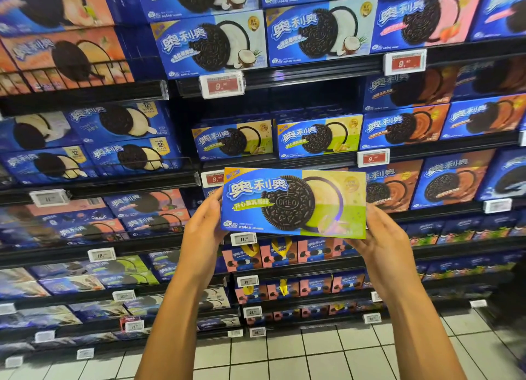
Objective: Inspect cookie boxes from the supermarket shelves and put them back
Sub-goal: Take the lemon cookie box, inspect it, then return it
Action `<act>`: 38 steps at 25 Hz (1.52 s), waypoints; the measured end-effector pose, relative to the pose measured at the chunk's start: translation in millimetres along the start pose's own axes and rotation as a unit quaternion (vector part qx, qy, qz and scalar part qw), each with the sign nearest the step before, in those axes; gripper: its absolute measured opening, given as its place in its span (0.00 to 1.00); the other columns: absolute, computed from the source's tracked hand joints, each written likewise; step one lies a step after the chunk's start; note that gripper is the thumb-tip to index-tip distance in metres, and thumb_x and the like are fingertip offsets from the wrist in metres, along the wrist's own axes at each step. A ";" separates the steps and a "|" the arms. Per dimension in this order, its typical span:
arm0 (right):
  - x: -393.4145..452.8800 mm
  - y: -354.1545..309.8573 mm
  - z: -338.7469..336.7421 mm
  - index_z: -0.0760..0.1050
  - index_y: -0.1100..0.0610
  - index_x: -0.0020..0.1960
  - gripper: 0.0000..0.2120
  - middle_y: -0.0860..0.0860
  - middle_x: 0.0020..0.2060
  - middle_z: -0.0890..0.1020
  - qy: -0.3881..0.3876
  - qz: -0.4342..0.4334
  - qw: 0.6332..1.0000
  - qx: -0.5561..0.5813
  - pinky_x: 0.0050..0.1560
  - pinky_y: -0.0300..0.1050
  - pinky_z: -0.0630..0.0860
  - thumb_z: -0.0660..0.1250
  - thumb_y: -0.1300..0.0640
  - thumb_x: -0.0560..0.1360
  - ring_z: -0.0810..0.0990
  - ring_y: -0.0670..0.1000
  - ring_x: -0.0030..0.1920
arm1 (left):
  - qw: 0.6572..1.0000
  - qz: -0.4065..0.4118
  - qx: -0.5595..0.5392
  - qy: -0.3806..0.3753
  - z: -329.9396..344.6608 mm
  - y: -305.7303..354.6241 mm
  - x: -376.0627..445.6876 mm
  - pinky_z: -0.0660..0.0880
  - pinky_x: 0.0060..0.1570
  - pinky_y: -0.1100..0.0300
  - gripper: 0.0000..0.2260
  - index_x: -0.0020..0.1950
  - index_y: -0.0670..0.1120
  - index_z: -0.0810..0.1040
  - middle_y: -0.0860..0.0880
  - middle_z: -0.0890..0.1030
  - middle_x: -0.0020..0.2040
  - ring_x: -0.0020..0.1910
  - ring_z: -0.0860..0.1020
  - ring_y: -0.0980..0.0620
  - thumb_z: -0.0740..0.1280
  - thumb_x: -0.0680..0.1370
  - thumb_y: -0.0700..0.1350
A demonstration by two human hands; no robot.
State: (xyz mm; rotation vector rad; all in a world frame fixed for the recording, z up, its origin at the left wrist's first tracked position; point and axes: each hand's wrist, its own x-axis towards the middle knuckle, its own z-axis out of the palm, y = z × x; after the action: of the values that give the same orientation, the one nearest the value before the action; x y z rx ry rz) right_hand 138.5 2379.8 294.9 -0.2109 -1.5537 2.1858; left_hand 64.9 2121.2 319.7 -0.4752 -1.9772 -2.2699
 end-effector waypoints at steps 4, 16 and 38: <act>-1.2 -0.7 -0.3 0.82 0.48 0.58 0.15 0.51 0.49 0.87 -0.001 -0.001 1.000 0.005 0.44 0.43 0.82 0.64 0.45 0.77 0.85 0.48 0.47 | 0.999 -0.017 -0.047 0.015 -3.7 -2.5 -4.1 0.76 0.53 0.56 0.14 0.63 0.52 0.78 0.52 0.85 0.55 0.54 0.82 0.55 0.60 0.80 0.50; -3.0 -19.0 10.0 0.85 0.49 0.50 0.14 0.51 0.37 0.86 0.028 0.034 0.999 0.029 0.21 0.35 0.69 0.65 0.43 0.77 0.76 0.45 0.27 | 0.998 -0.027 -0.024 0.052 1.8 10.8 -4.2 0.80 0.39 0.62 0.14 0.46 0.52 0.88 0.49 0.87 0.47 0.44 0.84 0.55 0.66 0.75 0.58; 3.0 -32.4 20.6 0.79 0.43 0.60 0.20 0.46 0.43 0.85 -0.012 0.025 1.000 0.002 0.24 0.37 0.71 0.71 0.39 0.70 0.77 0.46 0.29 | 0.985 -0.170 -0.035 0.022 -4.0 -4.2 5.6 0.80 0.33 0.61 0.18 0.54 0.46 0.81 0.46 0.85 0.41 0.33 0.81 0.52 0.67 0.74 0.58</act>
State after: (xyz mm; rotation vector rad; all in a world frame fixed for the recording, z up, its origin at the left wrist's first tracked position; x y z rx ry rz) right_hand 136.8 2372.1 332.6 -0.2260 -1.5729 2.2361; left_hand 57.7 2118.7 317.0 -0.0933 -2.0976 -2.5246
